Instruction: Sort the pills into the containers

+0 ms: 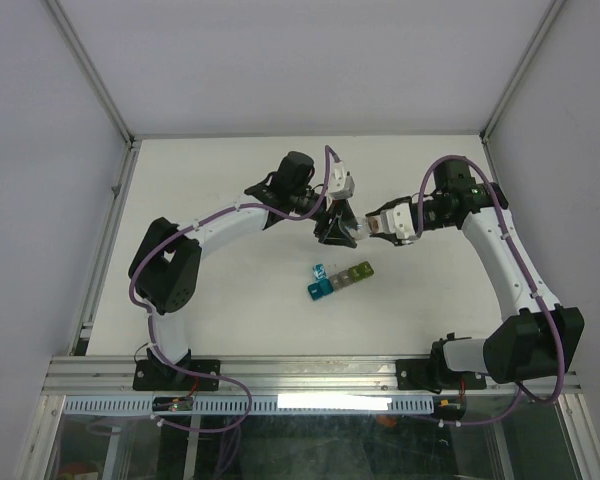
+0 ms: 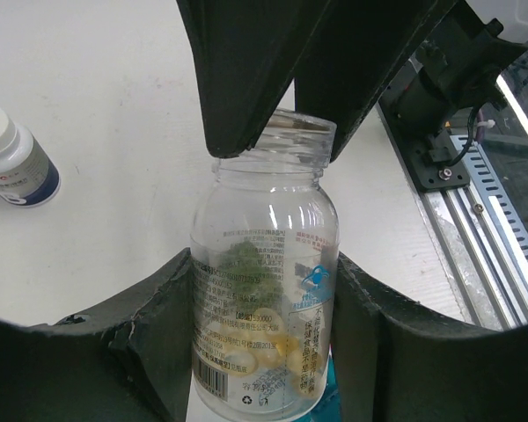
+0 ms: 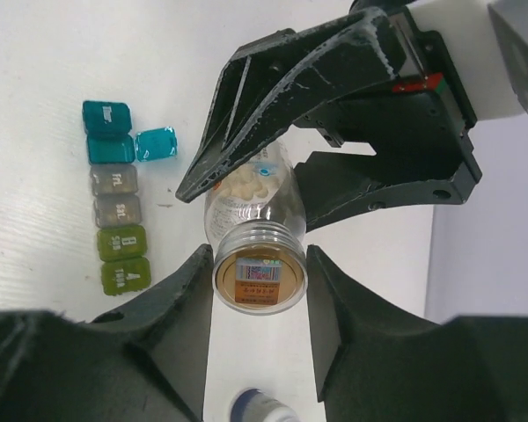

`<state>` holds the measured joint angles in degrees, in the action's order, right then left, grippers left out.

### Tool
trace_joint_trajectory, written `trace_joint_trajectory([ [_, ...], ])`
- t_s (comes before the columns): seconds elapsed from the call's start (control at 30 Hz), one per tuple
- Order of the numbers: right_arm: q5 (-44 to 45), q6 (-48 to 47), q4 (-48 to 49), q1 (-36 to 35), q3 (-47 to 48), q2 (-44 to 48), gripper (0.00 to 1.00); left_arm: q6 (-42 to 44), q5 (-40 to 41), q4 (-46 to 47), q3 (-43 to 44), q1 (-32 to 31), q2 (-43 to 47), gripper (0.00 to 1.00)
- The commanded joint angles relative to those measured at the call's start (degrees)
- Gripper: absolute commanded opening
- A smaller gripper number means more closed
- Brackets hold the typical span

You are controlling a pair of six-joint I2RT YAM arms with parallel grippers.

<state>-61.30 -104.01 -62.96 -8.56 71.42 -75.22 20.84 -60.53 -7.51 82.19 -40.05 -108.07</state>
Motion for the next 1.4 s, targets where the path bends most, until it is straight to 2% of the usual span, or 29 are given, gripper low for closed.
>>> trace_joint_trajectory([
  [0.0, 4.27, -11.92, -1.13, 0.30, 1.55, 0.42, 0.27, 2.17, -3.23, 2.06, -0.08, -0.02, 3.39, 0.00],
  [0.27, 6.28, -13.83, -3.98, 0.29, 3.78, 0.37, 0.28, 2.14, -3.53, 1.99, 0.07, -0.03, 3.22, 0.00],
  [0.4, 5.84, -9.85, -3.94, 0.77, 3.88, 1.90, 0.27, 2.27, -3.08, 2.03, -0.10, -0.01, 3.31, 0.00],
  [0.7, -4.81, 8.84, -0.18, 6.61, -2.39, 10.90, 0.25, 2.28, -2.23, 2.05, -0.19, 0.03, 3.48, 0.00],
  [0.8, -5.73, 24.19, 6.76, 8.33, -6.69, 14.01, 0.19, 2.03, -1.69, 2.05, -0.10, 0.02, 3.65, 0.00],
  [0.87, -2.75, 42.00, 17.21, 8.99, -11.06, 15.88, 0.11, 1.68, -0.99, 2.03, -0.23, 0.08, 3.93, 0.00],
  [0.93, 5.18, 60.90, 30.54, 9.36, -17.24, 17.51, 0.08, 1.03, -0.17, 2.04, -0.56, 0.09, 4.31, 0.00],
  [1.0, 10.75, 71.85, 38.41, 10.10, -22.58, 16.70, 0.06, -0.60, 1.23, 2.02, -1.24, 0.10, 5.02, 0.00],
  [1.1, 16.36, 77.42, 38.27, 10.57, -22.04, 10.34, 0.06, -5.98, 5.63, 4.48, -4.67, 0.07, 6.87, 0.00],
  [1.23, 24.72, 78.00, 36.16, 9.87, -19.86, -1.33, 0.07, -14.42, 13.79, 10.33, -14.33, -1.37, 12.41, 0.00],
  [1.37, 34.73, 77.74, 36.06, 6.80, -18.62, -8.00, 0.11, -19.80, 22.58, 12.96, -22.51, -4.73, 19.11, 0.00],
])
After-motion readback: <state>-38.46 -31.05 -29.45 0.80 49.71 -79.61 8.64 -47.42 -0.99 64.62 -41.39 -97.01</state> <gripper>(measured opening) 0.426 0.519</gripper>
